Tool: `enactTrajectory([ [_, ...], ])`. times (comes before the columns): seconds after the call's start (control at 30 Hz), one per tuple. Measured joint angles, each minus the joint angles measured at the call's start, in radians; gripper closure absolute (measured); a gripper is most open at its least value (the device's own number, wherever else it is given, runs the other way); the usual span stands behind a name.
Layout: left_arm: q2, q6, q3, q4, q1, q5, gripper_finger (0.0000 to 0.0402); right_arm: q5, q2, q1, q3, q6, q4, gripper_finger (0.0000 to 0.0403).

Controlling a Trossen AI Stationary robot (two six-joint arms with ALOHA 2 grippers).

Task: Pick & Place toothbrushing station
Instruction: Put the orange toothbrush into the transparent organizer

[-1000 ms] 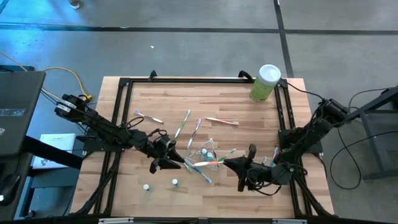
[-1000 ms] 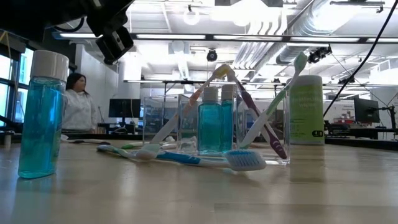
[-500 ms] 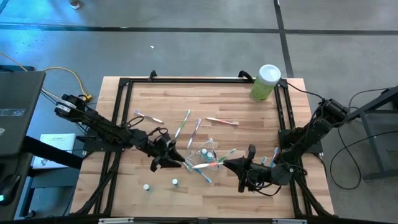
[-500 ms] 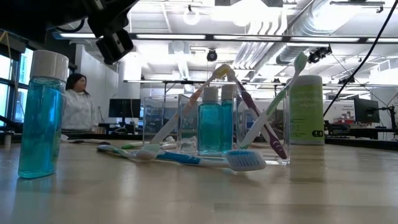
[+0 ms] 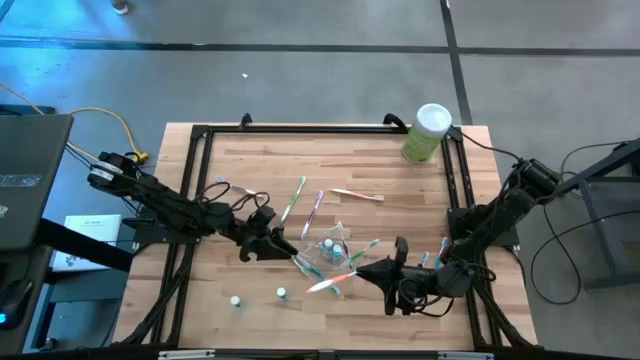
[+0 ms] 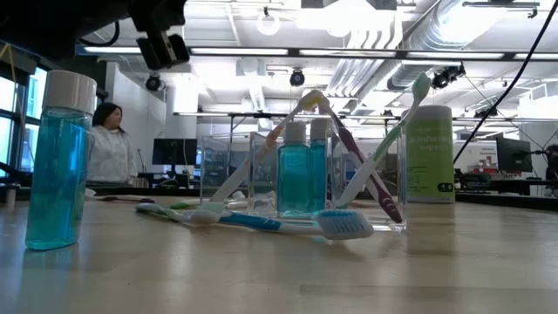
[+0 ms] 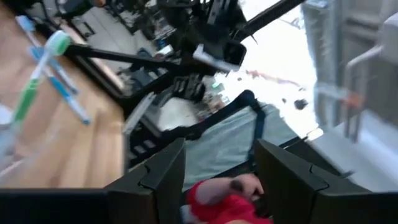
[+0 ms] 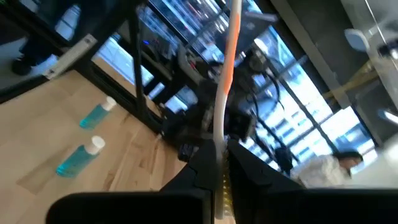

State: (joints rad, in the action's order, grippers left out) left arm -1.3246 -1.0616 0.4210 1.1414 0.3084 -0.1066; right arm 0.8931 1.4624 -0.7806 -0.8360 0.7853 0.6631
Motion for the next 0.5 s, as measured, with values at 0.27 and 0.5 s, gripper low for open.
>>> enactTrajectory([
  [0.27,0.0,-0.111,0.0,0.02,0.0,0.015,0.0215,-0.213,0.0,0.091,-0.026,0.076,-0.019,0.0391],
  [0.5,0.0,-0.163,0.0,0.027,0.0,0.059,0.0215,-0.372,0.0,0.182,-0.03,0.139,-0.124,0.0391],
])
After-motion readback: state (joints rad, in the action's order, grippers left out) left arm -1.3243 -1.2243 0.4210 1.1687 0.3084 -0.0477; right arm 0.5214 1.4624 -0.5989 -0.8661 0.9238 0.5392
